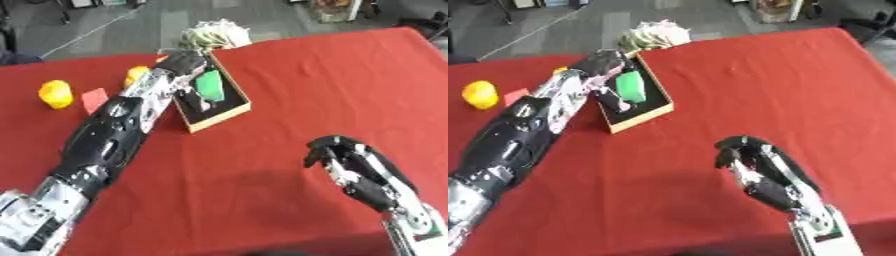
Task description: Pick up objects on the table and place them in the box.
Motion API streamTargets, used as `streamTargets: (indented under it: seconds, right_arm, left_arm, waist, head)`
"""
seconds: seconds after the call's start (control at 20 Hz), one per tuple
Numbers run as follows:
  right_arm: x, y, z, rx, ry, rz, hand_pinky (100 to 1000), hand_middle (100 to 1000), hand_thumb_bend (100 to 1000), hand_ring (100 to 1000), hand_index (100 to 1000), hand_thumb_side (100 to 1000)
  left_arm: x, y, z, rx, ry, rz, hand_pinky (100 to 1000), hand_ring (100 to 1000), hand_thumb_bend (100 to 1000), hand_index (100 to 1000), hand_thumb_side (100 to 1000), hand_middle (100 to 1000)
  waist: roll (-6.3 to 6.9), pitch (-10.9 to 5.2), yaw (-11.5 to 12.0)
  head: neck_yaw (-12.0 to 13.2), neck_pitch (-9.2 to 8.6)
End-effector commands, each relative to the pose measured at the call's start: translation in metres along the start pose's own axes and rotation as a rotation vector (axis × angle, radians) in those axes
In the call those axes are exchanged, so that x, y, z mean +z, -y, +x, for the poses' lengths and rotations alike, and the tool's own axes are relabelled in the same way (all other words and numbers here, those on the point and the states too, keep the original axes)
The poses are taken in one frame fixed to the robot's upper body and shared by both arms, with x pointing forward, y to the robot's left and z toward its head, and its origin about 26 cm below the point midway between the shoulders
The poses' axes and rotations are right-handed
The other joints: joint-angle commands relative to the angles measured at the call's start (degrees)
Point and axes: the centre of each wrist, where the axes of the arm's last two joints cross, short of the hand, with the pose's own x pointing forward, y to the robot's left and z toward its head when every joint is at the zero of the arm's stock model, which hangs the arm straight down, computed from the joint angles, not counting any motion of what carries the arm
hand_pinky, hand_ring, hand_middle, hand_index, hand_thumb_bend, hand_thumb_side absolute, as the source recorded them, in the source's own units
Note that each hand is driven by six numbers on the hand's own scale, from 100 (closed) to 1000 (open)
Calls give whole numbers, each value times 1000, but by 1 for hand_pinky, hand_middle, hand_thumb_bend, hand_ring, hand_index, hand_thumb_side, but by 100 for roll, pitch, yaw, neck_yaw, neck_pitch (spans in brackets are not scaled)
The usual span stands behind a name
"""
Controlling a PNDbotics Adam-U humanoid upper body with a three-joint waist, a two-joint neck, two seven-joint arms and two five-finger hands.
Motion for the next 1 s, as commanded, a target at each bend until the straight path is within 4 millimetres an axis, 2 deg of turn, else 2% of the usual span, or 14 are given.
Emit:
streamTargets:
  seconds: [0.05,0.15,0.25,0.45,0.65,0.75,0.8,1.0]
  right_arm:
    - [-6,1,7,3,36,6,728,543,100,584,716,435]
    - [-7,1,8,3,37,6,728,543,100,584,716,434]
    - [-7,1,8,2,37,6,728,543,100,584,716,433]
    - [-7,1,7,2,36,4,728,543,100,584,716,433]
    - [-5,3,7,6,32,-8,728,543,100,584,716,434]
    - [-4,4,7,12,27,-15,728,543,100,584,716,436]
    - [-2,6,6,16,23,-20,728,543,100,584,716,435]
    - [2,9,5,31,7,-33,728,543,100,584,716,436]
  left_arm:
    - [-3,-11,-3,16,-6,55,722,625,475,799,149,615]
    - [-3,-9,0,36,16,55,739,658,493,831,264,659]
    - [-4,-10,2,53,40,60,755,685,503,850,319,702]
    - [-3,-15,4,74,62,81,760,699,490,861,350,726]
    - [4,-33,-2,112,72,146,743,656,431,836,261,675]
    - [14,-52,-12,110,90,175,745,648,412,812,149,647]
    - [23,-64,-20,101,99,178,748,651,414,804,125,644]
    - [59,-94,-57,45,52,103,777,691,492,820,149,695]
  waist:
    - [-113,31,-25]
    - [-113,49,-41]
    - [-113,59,-49]
    - [-116,63,-54]
    - [-100,59,-9]
    - [-64,49,48]
    - [-40,44,80]
    - [44,20,175]
  head:
    - [24,15]
    - [28,5]
    - [35,-4]
    - [38,-12]
    - [-10,-21]
    - [-61,-25]
    - [-95,-27]
    - [-162,-23]
